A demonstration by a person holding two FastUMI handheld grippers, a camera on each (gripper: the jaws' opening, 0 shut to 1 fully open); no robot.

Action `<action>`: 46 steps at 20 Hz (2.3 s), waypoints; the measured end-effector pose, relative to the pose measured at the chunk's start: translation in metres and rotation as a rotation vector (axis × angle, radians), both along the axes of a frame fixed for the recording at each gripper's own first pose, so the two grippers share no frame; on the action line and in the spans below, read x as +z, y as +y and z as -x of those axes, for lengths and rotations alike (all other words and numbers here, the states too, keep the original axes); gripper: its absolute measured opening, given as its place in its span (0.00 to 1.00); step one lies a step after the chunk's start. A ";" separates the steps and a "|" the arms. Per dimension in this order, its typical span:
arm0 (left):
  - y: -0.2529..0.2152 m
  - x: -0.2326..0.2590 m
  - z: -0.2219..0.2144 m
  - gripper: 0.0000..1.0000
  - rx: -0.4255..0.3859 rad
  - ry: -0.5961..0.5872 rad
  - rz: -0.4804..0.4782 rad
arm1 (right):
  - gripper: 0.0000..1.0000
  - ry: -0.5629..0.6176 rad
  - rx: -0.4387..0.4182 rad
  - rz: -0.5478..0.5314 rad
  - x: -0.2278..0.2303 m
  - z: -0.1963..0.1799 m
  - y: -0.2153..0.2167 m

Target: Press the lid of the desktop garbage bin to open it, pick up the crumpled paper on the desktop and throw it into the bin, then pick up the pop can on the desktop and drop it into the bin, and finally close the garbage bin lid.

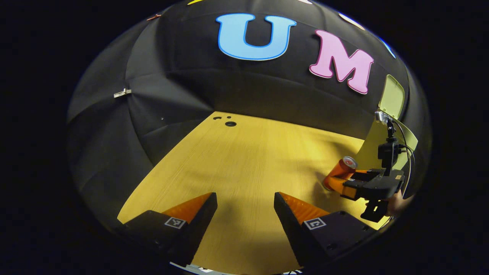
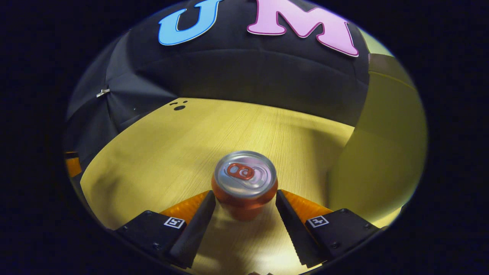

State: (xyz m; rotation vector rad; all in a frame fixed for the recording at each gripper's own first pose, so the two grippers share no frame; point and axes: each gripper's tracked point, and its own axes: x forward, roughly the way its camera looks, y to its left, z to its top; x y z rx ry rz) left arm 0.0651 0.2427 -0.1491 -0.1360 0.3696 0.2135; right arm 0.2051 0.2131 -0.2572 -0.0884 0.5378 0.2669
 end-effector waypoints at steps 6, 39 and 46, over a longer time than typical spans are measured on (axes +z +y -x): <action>0.002 -0.013 0.004 0.96 0.013 0.018 0.028 | 1.00 0.004 0.019 0.015 -0.007 -0.004 0.010; -0.108 0.024 -0.023 0.96 -0.286 -0.045 -0.068 | 0.83 -0.426 -0.033 -0.122 0.290 0.041 -0.090; -0.125 0.024 -0.011 0.96 -0.188 -0.032 -0.036 | 0.83 -0.475 -0.091 -0.131 0.316 0.028 -0.167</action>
